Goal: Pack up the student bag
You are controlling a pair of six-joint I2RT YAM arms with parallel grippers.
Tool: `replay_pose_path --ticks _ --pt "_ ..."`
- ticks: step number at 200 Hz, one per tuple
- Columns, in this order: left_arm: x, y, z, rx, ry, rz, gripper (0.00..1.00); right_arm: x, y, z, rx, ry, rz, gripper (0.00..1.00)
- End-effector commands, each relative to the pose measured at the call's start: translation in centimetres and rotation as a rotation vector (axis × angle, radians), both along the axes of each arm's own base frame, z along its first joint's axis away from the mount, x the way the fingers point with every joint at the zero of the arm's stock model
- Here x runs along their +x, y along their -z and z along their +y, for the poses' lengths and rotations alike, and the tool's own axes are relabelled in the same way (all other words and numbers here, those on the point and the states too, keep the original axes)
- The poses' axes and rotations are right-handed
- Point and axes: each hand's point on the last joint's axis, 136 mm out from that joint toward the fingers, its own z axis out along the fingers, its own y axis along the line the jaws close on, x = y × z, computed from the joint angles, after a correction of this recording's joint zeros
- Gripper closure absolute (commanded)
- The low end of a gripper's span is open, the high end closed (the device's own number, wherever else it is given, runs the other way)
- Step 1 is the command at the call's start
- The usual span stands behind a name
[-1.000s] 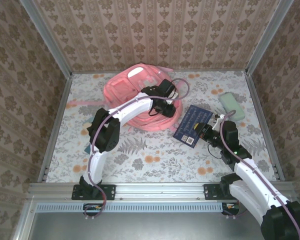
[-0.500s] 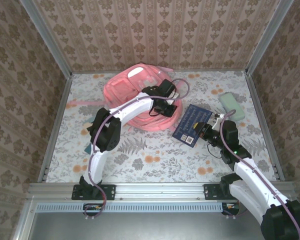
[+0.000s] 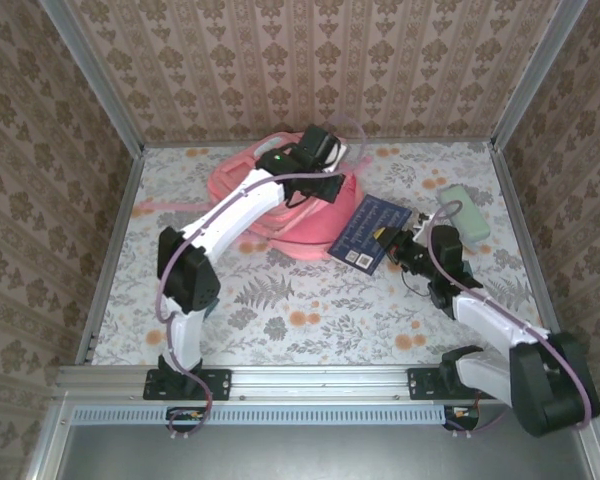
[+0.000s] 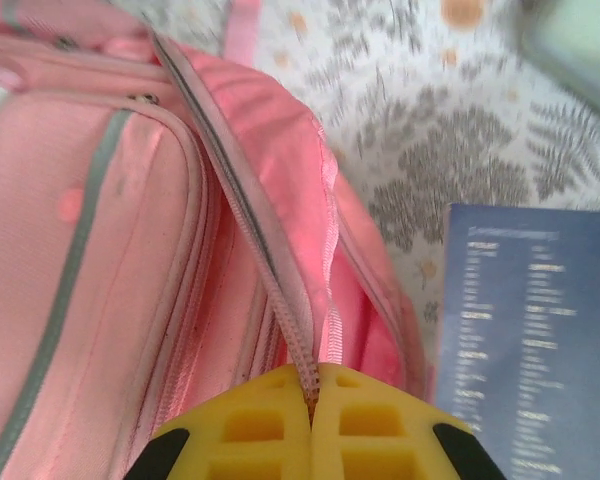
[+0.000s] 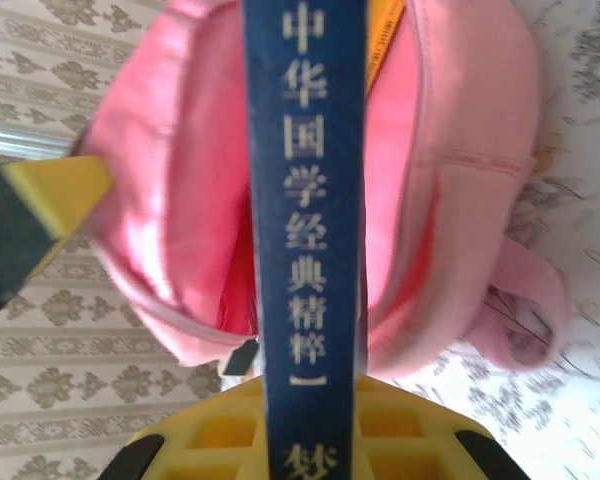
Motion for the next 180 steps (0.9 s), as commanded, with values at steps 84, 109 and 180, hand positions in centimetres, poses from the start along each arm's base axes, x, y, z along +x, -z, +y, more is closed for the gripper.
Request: replay_pose_path --ticks 84,109,180 --pt "-0.8 -10.9 0.0 -0.26 -0.004 -0.111 1.0 13.3 -4.5 9.0 0.258 0.002 -0.153 1.0" --pt "-1.5 -11.5 -0.2 -0.286 0.015 -0.105 1.0 15.7 -2.6 11.2 0.246 0.03 -0.123 1.0" --pt "-3.0 -11.0 -0.4 -0.304 0.036 -0.069 1.0 18.9 5.7 11.8 0.053 0.123 0.122 0.54"
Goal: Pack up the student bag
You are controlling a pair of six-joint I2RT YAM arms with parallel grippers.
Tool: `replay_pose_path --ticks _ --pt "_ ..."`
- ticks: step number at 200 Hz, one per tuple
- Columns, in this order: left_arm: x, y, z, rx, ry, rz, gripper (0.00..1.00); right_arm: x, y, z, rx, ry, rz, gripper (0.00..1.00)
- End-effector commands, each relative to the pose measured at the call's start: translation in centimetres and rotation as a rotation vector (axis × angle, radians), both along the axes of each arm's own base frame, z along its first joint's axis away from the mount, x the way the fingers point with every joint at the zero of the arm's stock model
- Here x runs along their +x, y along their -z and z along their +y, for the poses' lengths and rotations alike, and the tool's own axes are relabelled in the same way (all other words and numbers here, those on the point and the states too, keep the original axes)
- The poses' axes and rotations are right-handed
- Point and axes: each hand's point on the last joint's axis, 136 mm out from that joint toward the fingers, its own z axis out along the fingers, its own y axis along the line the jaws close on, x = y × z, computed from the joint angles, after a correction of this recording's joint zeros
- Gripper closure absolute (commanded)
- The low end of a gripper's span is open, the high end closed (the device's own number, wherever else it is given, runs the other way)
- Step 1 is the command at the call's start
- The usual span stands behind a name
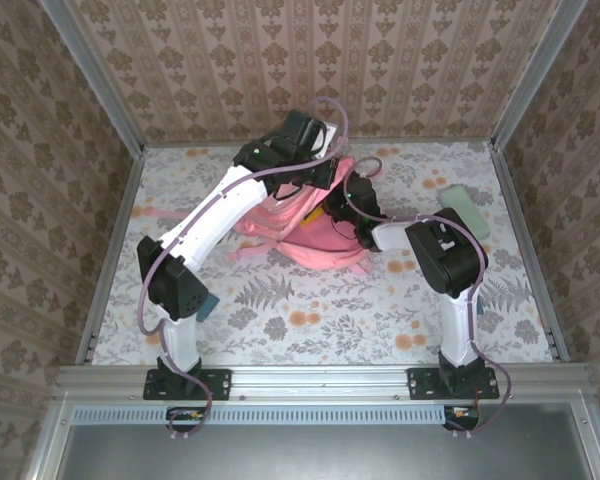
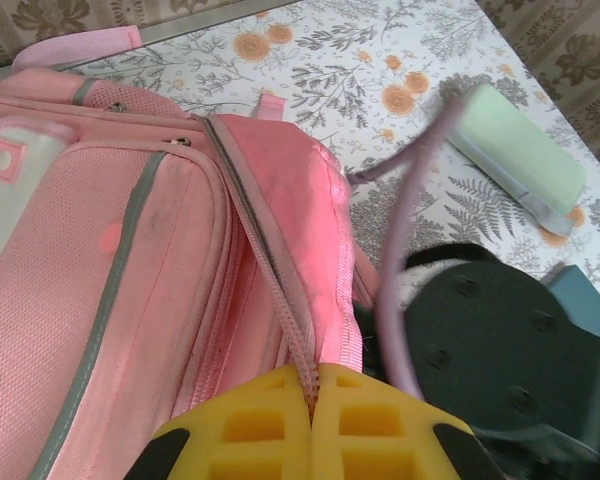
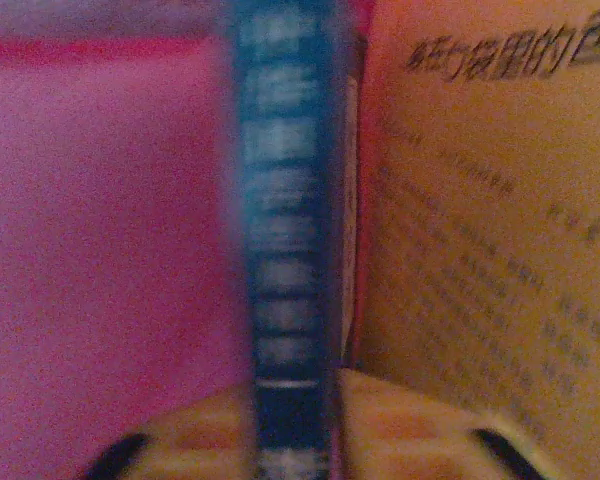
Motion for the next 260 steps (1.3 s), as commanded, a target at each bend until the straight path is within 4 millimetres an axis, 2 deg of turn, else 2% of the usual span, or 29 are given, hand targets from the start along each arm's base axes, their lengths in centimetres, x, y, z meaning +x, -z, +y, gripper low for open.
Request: replay_pose_path --ticks 1,41,91,119,130,151,181,199,230,260 --pt "-1.5 -6.1 -0.6 -0.148 0.036 -0.091 1.0 1.0 1.2 -0.9 -0.072 0.044 0.066 0.54" --pt "-1.4 -5.5 -0.3 -0.139 0.028 -0.088 1.0 -1.5 0.8 -1.8 -0.166 0.012 0.11 0.44" --pt "-1.1 -5.1 -0.4 -0.137 0.027 -0.082 1.0 -4.9 0.6 -3.5 -0.282 -0.02 0.18 0.42" --pt "-1.1 -4.9 -0.5 -0.139 0.03 -0.077 1.0 -6.8 1.5 -4.9 -0.365 -0.013 0.246 0.42" --pt "-1.1 -4.9 -0.6 -0.146 0.035 -0.074 1.0 -7.0 2.4 -5.0 -0.375 -0.021 0.264 0.46" --pt "-1.4 -5.0 -1.0 -0.156 0.052 -0.068 1.0 -6.8 4.1 -4.1 -0.35 -0.052 0.297 0.5" --pt "-1.9 -5.1 -1.6 -0.166 0.092 -0.058 1.0 -5.8 5.4 -2.9 -0.326 -0.071 0.308 0.52" --pt "-2.4 -4.9 -2.1 -0.162 0.125 -0.05 1.0 -4.7 5.0 -2.1 -0.315 -0.068 0.257 0.61" --pt "-3.8 -4.9 -3.1 -0.165 0.202 -0.041 1.0 -2.8 4.0 0.0 -0.251 -0.101 0.207 0.71" --pt "-5.5 -4.5 -3.8 -0.164 0.273 -0.013 1.0 -1.5 3.5 1.9 -0.19 -0.123 0.181 0.71"
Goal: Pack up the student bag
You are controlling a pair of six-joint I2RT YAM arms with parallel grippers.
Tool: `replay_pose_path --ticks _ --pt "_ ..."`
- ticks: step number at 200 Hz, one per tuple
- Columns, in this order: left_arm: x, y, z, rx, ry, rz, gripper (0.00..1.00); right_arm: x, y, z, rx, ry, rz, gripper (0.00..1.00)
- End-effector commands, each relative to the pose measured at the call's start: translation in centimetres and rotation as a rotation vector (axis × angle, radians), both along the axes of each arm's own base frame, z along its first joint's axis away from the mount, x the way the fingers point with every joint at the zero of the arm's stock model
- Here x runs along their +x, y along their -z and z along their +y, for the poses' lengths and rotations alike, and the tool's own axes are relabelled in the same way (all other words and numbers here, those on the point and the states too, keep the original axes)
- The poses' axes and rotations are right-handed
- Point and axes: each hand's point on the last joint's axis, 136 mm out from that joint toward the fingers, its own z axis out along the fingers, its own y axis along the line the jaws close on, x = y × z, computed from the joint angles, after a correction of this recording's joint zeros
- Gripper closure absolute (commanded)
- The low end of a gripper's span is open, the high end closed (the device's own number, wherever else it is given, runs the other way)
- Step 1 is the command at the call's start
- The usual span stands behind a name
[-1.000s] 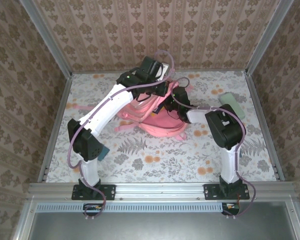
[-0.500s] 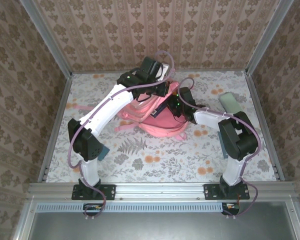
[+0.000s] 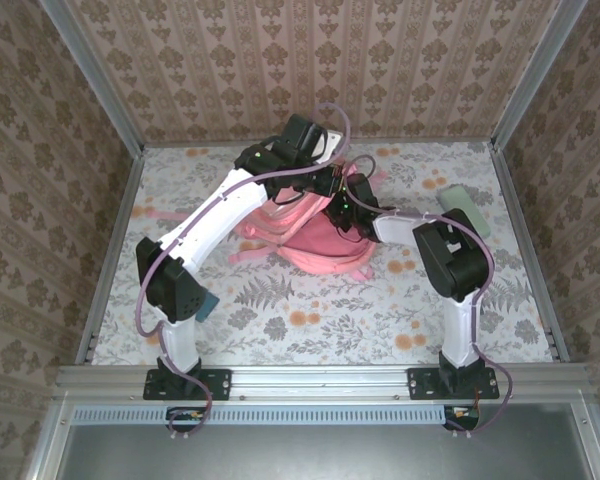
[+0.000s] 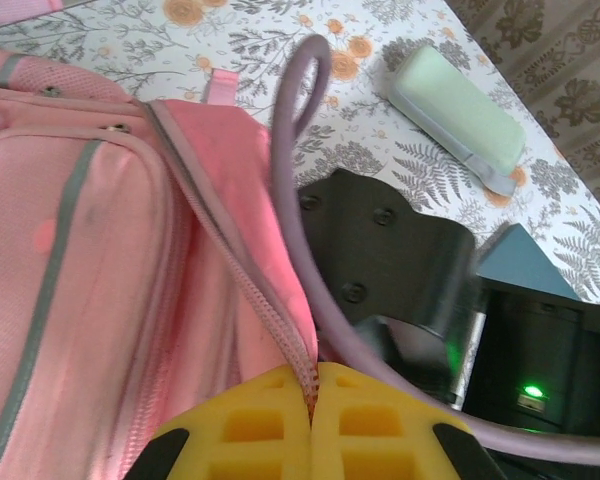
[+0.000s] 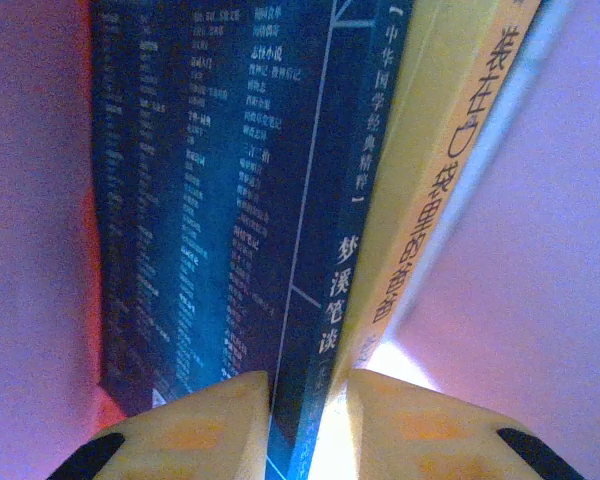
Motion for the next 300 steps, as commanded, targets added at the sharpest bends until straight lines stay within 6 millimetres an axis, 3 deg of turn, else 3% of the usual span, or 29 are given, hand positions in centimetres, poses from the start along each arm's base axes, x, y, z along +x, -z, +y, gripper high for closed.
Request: replay_pose_path --ticks 1,31,64,96,155,191,210,231,264,300 --pt "-3.3 -5.3 -2.5 -0.139 0.164 -0.069 1.0 1.2 -0.8 2.6 0.073 -0.038 -0.031 0.71" --pt "-3.2 -4.6 -1.5 -0.105 0.135 -0.071 1.0 1.4 0.1 3.0 0.089 -0.038 -0.007 0.66" --pt "-2.0 -3.1 0.4 -0.081 0.066 -0.048 1.0 0.2 -1.2 1.8 0.049 -0.037 -0.04 0.51" --pt "-1.2 -2.4 1.9 -0.08 0.017 -0.027 1.0 -2.1 -3.0 0.0 0.012 -0.039 -0.053 0.48" --pt "-1.9 -1.8 2.5 -0.102 0.026 0.0 1.0 -8.5 -5.3 -4.7 -0.121 -0.014 -0.024 0.46" --pt "-3.0 -1.7 2.6 -0.13 0.051 0.045 1.0 -13.1 -5.5 -8.5 -0.223 0.033 0.043 0.46" --pt "-3.6 -1.4 2.6 -0.152 0.062 0.055 1.0 -15.6 -6.5 -11.2 -0.309 0.066 0.05 0.45" --pt "-4.1 -0.5 2.6 -0.161 0.065 0.082 1.0 -17.8 -6.3 -14.6 -0.383 0.105 0.094 0.43" --pt "-4.7 0.9 2.8 -0.145 0.057 0.101 1.0 -19.9 -5.3 -20.0 -0.472 0.16 0.157 0.38" --pt "-4.0 2.0 3.7 -0.09 0.003 0.089 1.0 -21.2 -3.7 -25.3 -0.557 0.229 0.228 0.22"
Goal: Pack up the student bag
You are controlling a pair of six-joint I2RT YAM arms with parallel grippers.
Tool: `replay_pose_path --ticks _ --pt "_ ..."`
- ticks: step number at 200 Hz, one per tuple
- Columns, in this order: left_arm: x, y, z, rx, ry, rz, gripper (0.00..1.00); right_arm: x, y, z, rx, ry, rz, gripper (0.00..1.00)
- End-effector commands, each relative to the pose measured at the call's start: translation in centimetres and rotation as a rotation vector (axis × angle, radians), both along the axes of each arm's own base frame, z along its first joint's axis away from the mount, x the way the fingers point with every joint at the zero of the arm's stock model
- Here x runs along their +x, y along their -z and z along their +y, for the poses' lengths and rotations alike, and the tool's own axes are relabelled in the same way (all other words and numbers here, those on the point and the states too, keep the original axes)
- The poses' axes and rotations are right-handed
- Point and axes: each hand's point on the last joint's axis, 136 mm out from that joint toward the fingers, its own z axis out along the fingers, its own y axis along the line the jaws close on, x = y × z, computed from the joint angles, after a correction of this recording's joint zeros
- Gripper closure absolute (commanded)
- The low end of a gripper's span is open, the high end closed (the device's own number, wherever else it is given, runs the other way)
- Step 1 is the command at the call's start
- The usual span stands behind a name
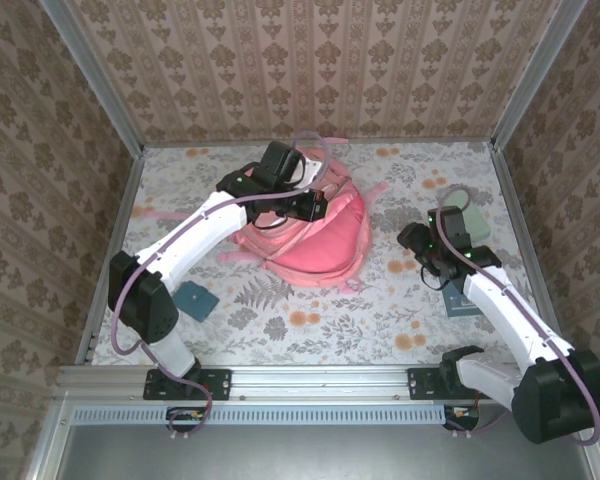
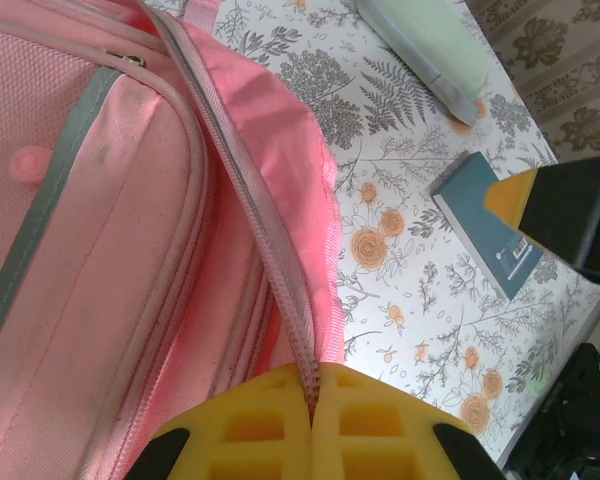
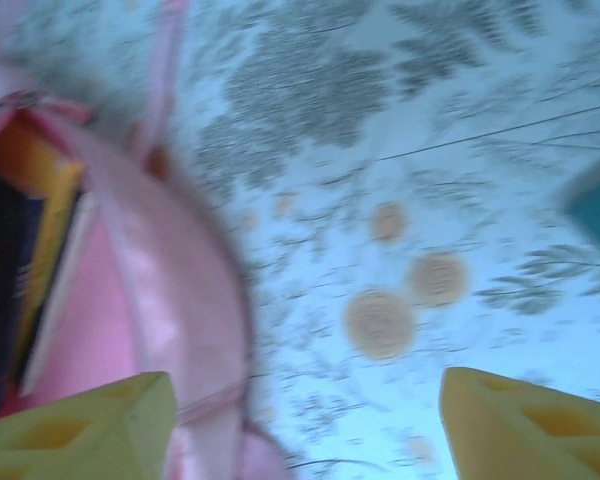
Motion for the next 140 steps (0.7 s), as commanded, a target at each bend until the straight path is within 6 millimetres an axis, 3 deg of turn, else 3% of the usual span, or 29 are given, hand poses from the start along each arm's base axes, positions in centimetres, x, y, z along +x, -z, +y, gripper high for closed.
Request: replay_pose_path --ticks 1,32,55,91,110,140 --pt "0.2 -2.2 0.4 -0.025 -0.032 -0.056 1.0 -2.5 2.3 -3.4 -0.114 0.006 0.108 0.22" --pt "0.9 -1.5 1.3 0.009 -0.107 -0.055 1.0 -3.3 4.2 -8.1 -0.15 0.126 0.168 0.15" --pt "1.0 -1.0 1.3 0.008 -0.135 -0.035 0.9 -3.6 5.5 -11.1 -0.128 0.226 0.202 0.12" --pt "1.0 0.0 1.4 0.023 -0.146 -0.013 0.84 -2.6 6.8 -13.3 -0.102 0.277 0.228 0.09" --pt "0.9 0.6 1.5 0.033 -0.15 -0.005 0.71 -2.1 7.6 -14.3 -0.086 0.296 0.24 0.07" --pt "0.3 0.9 1.7 0.034 -0.144 0.004 0.71 -1.0 8.7 -14.7 -0.036 0.277 0.248 0.03"
